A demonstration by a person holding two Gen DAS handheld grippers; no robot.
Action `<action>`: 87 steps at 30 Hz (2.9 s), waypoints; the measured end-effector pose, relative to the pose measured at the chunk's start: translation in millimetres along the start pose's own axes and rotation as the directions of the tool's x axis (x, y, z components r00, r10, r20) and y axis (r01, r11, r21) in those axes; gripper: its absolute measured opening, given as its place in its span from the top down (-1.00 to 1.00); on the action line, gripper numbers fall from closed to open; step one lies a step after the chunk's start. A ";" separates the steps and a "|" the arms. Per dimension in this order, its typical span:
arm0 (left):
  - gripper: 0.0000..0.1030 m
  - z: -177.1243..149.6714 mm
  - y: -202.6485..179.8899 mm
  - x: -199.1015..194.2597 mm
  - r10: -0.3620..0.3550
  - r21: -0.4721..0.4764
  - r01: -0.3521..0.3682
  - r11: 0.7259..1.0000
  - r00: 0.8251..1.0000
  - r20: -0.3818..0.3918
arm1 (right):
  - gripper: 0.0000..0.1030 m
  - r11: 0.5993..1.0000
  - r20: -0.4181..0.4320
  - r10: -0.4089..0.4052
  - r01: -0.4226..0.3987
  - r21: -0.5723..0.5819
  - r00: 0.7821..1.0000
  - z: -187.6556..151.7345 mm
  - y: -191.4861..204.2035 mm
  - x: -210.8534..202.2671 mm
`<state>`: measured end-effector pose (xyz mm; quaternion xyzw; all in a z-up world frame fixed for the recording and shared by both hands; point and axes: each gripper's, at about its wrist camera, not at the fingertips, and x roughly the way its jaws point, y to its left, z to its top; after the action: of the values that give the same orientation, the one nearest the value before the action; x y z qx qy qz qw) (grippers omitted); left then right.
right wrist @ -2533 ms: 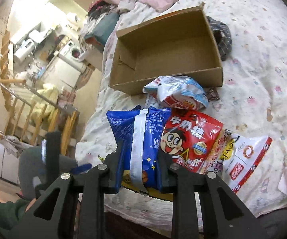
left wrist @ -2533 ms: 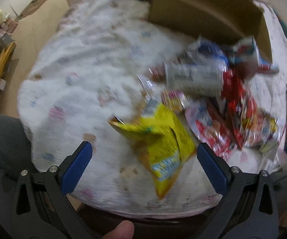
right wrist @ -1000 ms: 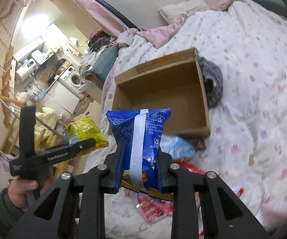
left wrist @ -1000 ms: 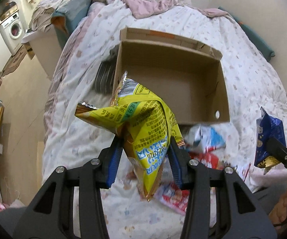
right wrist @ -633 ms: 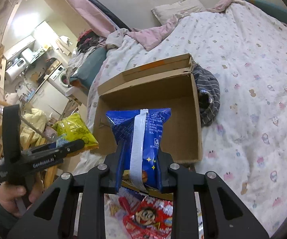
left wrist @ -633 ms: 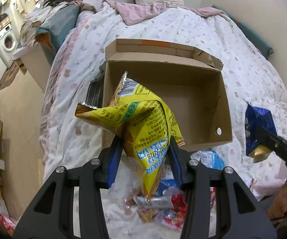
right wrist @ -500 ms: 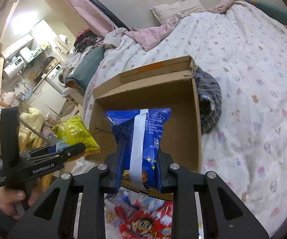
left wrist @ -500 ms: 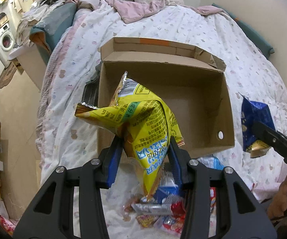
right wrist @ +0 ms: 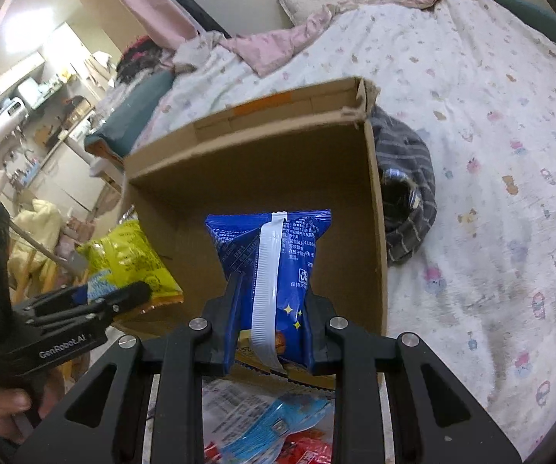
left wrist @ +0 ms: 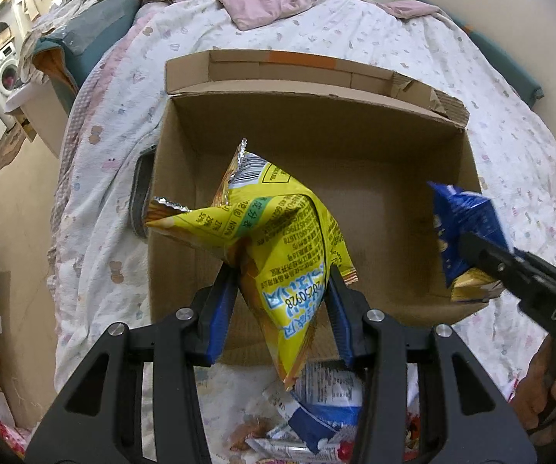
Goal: Organize snacks
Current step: 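Carry the blue bag and yellow bag over the cardboard box with both tools, then open both tools to drop the bags into the box, then move both tools back over the snack pile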
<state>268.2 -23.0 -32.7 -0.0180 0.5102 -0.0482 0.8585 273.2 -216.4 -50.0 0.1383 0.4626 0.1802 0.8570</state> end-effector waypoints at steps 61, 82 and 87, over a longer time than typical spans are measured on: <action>-0.50 0.2 -2.7 4.8 -0.003 0.023 0.002 1.000 0.999 0.038 | -0.59 0.997 -0.040 0.020 -0.017 0.072 0.999 4.8 -8.8 14.5; -0.70 -8.0 19.5 -35.6 0.012 -0.081 -0.002 0.997 0.993 0.114 | -0.59 0.997 0.018 0.027 -0.029 0.072 0.999 -0.9 -1.2 -16.5; -0.70 -17.2 20.7 -42.3 -0.035 -0.073 0.042 0.996 0.996 0.086 | -0.59 0.997 0.029 0.020 -0.022 0.079 0.999 -7.4 -1.2 -29.6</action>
<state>234.4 2.2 -5.6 -0.0620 0.4743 -0.0448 0.8770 252.2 -229.9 -32.4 0.1794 0.4556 0.1687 0.8554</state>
